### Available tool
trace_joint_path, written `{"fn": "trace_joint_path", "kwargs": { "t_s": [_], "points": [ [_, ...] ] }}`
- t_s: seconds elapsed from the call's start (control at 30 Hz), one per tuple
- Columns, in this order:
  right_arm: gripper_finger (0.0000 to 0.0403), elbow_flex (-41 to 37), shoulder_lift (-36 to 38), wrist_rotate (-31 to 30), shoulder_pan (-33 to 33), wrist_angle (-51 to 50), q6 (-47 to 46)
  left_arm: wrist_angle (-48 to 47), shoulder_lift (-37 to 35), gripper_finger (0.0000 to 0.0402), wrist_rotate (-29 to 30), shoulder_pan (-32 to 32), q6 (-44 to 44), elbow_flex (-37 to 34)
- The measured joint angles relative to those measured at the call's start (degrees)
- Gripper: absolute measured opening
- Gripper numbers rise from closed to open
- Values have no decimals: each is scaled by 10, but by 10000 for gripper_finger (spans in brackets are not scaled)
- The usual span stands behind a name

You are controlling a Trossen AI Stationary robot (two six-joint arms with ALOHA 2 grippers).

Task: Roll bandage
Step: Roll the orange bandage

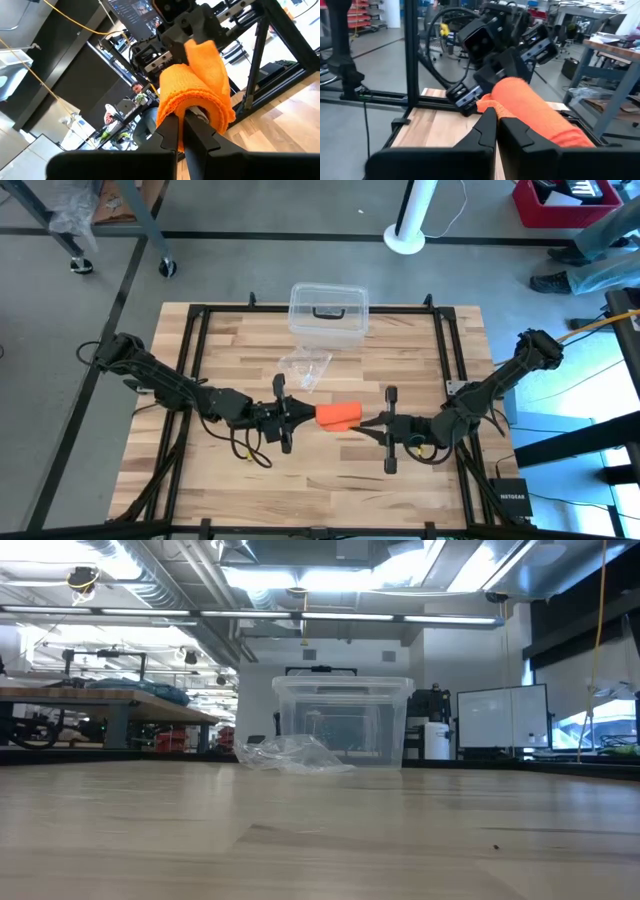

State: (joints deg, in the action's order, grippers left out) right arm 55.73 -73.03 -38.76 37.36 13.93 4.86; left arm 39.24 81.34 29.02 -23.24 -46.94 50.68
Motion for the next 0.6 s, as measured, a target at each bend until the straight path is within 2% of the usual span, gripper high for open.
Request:
{"fn": "trace_joint_path", "kwargs": {
  "t_s": [0.13,0.3,0.4,0.6],
  "points": [
    [12,5,0,-6,0,0,-2,0,0,4,-1,0,2,0],
    [20,5,0,-49,-8,6,-40,0,0,4,-1,0,3,0],
    [48,5,0,-63,-17,4,-47,-2,0,4,-1,0,9,0],
    [129,5,-2,-79,-41,-6,-40,-1,0,4,-8,6,56,0]
  ]
}}
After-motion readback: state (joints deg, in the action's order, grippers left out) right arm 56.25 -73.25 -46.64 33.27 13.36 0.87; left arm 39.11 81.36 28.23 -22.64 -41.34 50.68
